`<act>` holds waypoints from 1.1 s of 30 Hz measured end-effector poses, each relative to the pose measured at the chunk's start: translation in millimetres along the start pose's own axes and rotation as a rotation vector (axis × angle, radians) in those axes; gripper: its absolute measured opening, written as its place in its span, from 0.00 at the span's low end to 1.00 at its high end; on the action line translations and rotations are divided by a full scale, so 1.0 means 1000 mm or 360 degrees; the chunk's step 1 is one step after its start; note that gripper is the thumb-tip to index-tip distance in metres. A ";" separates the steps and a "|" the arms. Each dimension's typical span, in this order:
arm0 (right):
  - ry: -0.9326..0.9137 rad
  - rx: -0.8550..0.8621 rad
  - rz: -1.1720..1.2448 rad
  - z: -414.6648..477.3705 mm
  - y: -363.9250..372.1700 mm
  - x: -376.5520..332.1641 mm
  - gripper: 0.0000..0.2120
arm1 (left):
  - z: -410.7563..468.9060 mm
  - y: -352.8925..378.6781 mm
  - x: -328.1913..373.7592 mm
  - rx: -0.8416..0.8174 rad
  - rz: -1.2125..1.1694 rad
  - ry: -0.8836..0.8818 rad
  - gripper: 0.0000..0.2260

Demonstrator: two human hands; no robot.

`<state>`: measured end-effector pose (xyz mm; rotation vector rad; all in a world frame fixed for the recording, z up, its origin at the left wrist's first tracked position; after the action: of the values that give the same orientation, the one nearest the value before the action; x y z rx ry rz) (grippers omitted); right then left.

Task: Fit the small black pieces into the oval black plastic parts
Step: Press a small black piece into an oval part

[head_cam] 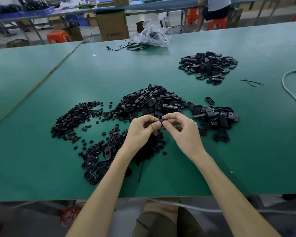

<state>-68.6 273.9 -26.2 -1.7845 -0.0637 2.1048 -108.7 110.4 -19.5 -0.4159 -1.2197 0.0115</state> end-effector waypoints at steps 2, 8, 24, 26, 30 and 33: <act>-0.0001 0.0006 -0.0018 0.000 0.000 0.000 0.05 | 0.000 0.000 -0.001 -0.0008 -0.0004 -0.0009 0.03; 0.0010 0.0052 -0.0024 0.001 -0.003 0.000 0.04 | 0.001 0.002 0.001 -0.0032 -0.0025 -0.0020 0.02; -0.0013 0.0078 0.0040 0.000 -0.006 -0.005 0.08 | 0.000 0.000 0.005 -0.0027 0.0023 0.0011 0.09; -0.0011 0.0068 0.0040 0.000 -0.005 -0.006 0.08 | 0.000 0.000 0.005 -0.0019 0.0031 0.0014 0.08; -0.0002 0.0041 0.0045 -0.001 -0.005 -0.008 0.06 | -0.001 -0.001 0.006 -0.0010 0.0024 0.0022 0.08; -0.0002 0.0013 0.0045 -0.001 -0.004 -0.008 0.05 | -0.001 0.000 0.005 -0.0001 0.0035 0.0020 0.08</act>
<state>-65.4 274.8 -17.6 -1.7890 -0.0306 2.1228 -106.6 111.0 -15.4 -0.4292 -1.2028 0.0276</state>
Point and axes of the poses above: each hand's wrist, its own z-axis towards the middle knuckle, its own y-axis out of the palm, x = y × z, the point moved 5 cm from there along z, towards the middle knuckle, and after that the axes turned 7 degrees about y, right-handed, at the moved point
